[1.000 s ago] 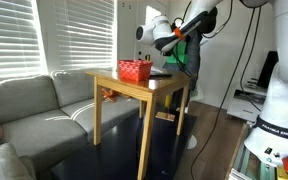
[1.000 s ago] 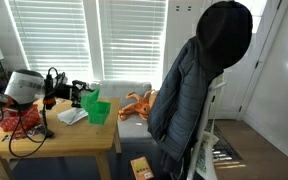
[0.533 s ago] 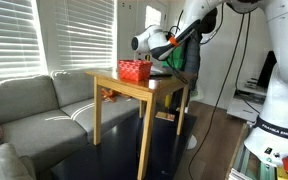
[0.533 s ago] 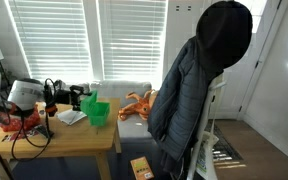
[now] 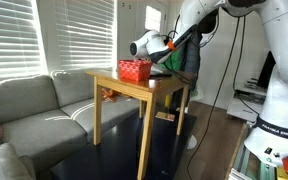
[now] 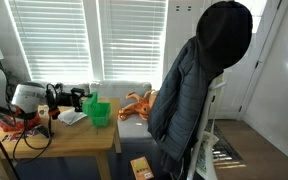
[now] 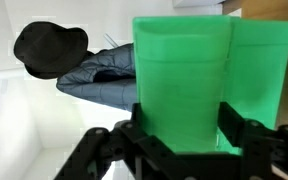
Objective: Open the green container.
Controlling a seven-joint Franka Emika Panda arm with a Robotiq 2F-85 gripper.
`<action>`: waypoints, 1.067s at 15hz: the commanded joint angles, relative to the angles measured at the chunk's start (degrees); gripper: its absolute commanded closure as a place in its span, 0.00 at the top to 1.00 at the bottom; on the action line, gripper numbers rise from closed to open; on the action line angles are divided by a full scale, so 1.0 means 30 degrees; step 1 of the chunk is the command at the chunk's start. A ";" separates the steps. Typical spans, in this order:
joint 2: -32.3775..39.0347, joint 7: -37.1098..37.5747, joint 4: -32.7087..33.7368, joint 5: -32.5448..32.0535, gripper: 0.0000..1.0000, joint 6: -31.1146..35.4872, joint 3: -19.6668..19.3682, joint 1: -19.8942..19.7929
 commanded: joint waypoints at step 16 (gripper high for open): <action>0.0992 0.0111 0.0616 -0.0475 0.50 0.1040 0.0216 -0.0192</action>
